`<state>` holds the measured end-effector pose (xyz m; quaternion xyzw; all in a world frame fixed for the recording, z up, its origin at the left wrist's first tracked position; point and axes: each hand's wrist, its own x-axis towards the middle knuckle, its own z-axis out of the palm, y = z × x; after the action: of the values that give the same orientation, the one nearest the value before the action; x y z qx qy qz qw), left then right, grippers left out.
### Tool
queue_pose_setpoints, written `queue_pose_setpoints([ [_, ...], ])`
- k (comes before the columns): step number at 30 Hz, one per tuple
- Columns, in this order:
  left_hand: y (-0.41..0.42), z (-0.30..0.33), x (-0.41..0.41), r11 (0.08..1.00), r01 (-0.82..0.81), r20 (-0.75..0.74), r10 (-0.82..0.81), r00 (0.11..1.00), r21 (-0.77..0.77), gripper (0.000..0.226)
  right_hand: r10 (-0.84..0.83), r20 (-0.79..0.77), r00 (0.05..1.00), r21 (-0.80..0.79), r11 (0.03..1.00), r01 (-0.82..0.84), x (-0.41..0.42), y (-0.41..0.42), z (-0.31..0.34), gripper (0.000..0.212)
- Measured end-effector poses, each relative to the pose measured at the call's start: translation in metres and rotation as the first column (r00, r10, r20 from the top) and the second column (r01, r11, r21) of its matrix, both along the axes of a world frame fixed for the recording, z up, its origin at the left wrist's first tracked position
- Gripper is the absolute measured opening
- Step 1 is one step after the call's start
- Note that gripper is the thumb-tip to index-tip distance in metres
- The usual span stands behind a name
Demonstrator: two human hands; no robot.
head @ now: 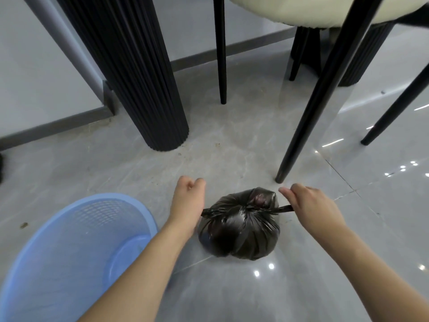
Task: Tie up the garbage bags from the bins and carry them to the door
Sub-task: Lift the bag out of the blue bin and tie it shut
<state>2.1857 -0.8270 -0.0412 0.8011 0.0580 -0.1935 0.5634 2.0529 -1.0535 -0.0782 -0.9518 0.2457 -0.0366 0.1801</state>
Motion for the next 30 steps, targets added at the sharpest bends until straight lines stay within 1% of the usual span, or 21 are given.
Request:
queue_pose_setpoints([
  [1, 0.003, 0.0, 0.001, 0.955, 0.225, 0.107, -0.248, 0.963, 0.191, 0.012, 0.042, -0.093, 0.995, 0.003, 0.999, -0.042, 0.002, -0.001, 0.002, 0.055],
  [2, 0.004, 0.002, 0.0, 0.811, 0.418, 0.142, -0.509, 0.849, 0.411, 0.014, 0.074, -0.196, 0.978, 0.063, 0.996, -0.063, 0.004, 0.001, 0.006, 0.062],
  [3, 0.004, 0.006, -0.001, 0.595, 0.504, 0.131, -0.718, 0.684, 0.626, 0.02, 0.084, -0.277, 0.957, 0.184, 0.982, -0.033, 0.007, 0.003, 0.011, 0.073],
  [4, 0.004, 0.009, -0.002, 0.382, 0.467, 0.099, -0.846, 0.524, 0.798, 0.03, 0.084, -0.339, 0.937, 0.313, 0.949, 0.028, 0.01, 0.004, 0.015, 0.083],
  [5, 0.002, 0.011, -0.004, 0.23, 0.368, 0.063, -0.908, 0.414, 0.901, 0.037, 0.099, -0.387, 0.917, 0.413, 0.908, 0.076, 0.012, 0.006, 0.02, 0.089],
  [6, 0.0, 0.012, -0.006, 0.135, 0.277, 0.027, -0.932, 0.361, 0.951, 0.039, 0.138, -0.42, 0.897, 0.506, 0.856, 0.105, 0.012, 0.006, 0.024, 0.089],
  [7, -0.001, 0.013, -0.007, 0.087, 0.21, 0.009, -0.937, 0.349, 0.974, 0.036, 0.187, -0.442, 0.877, 0.603, 0.786, 0.137, 0.012, 0.007, 0.026, 0.086],
  [9, 0.001, 0.013, -0.007, 0.053, 0.123, 0.003, -0.926, 0.377, 0.991, 0.027, 0.292, -0.431, 0.854, 0.79, 0.579, 0.201, 0.008, 0.005, 0.029, 0.071],
  [10, 0.003, 0.013, -0.007, 0.041, 0.099, -0.002, -0.917, 0.398, 0.994, 0.024, 0.315, -0.395, 0.863, 0.863, 0.45, 0.231, 0.007, 0.004, 0.03, 0.061],
  [12, 0.005, 0.011, -0.008, 0.018, 0.069, -0.013, -0.907, 0.42, 0.997, 0.021, 0.282, -0.308, 0.909, 0.948, 0.165, 0.271, 0.007, 0.006, 0.031, 0.045],
  [15, 0.0, 0.005, -0.024, -0.028, 0.088, -0.06, -0.92, 0.387, 0.996, 0.027, 0.113, -0.216, 0.97, 0.931, -0.274, 0.239, 0.013, 0.024, 0.027, 0.035],
  [16, -0.002, 0.002, -0.031, -0.03, 0.114, -0.071, -0.926, 0.37, 0.993, 0.028, 0.031, -0.204, 0.979, 0.9, -0.388, 0.199, 0.017, 0.032, 0.026, 0.034],
  [17, -0.005, 0.0, -0.038, -0.02, 0.137, -0.069, -0.928, 0.365, 0.99, 0.029, -0.062, -0.201, 0.978, 0.872, -0.466, 0.15, 0.021, 0.038, 0.026, 0.033],
  [19, -0.007, 0.0, -0.048, 0.037, 0.169, -0.029, -0.928, 0.372, 0.985, 0.029, -0.27, -0.216, 0.938, 0.836, -0.548, 0.035, 0.029, 0.045, 0.024, 0.03],
  [20, -0.007, 0.0, -0.05, 0.067, 0.189, -0.007, -0.931, 0.365, 0.98, 0.031, -0.373, -0.224, 0.9, 0.829, -0.559, -0.025, 0.031, 0.046, 0.022, 0.03],
  [22, -0.006, 0.0, -0.053, 0.101, 0.256, 0.016, -0.949, 0.314, 0.961, 0.033, -0.543, -0.23, 0.808, 0.837, -0.534, -0.12, 0.033, 0.043, 0.015, 0.029],
  [24, -0.005, 0.001, -0.055, 0.118, 0.323, 0.038, -0.969, 0.245, 0.939, 0.032, -0.633, -0.201, 0.748, 0.877, -0.456, -0.15, 0.032, 0.042, 0.008, 0.028],
  [25, -0.004, 0.002, -0.055, 0.126, 0.334, 0.057, -0.976, 0.21, 0.934, 0.031, -0.645, -0.163, 0.747, 0.907, -0.395, -0.143, 0.032, 0.043, 0.005, 0.028],
  [27, -0.004, 0.005, -0.054, 0.151, 0.333, 0.099, -0.981, 0.168, 0.931, 0.029, -0.613, -0.068, 0.787, 0.972, -0.219, -0.086, 0.032, 0.047, 0.003, 0.028],
  [28, -0.004, 0.006, -0.053, 0.174, 0.338, 0.125, -0.979, 0.164, 0.925, 0.027, -0.577, -0.021, 0.817, 0.995, -0.094, -0.04, 0.033, 0.048, 0.003, 0.028],
  [30, -0.004, 0.01, -0.05, 0.244, 0.358, 0.19, -0.965, 0.178, 0.901, 0.024, -0.467, 0.066, 0.882, 0.978, 0.205, 0.035, 0.033, 0.052, 0.004, 0.028],
])
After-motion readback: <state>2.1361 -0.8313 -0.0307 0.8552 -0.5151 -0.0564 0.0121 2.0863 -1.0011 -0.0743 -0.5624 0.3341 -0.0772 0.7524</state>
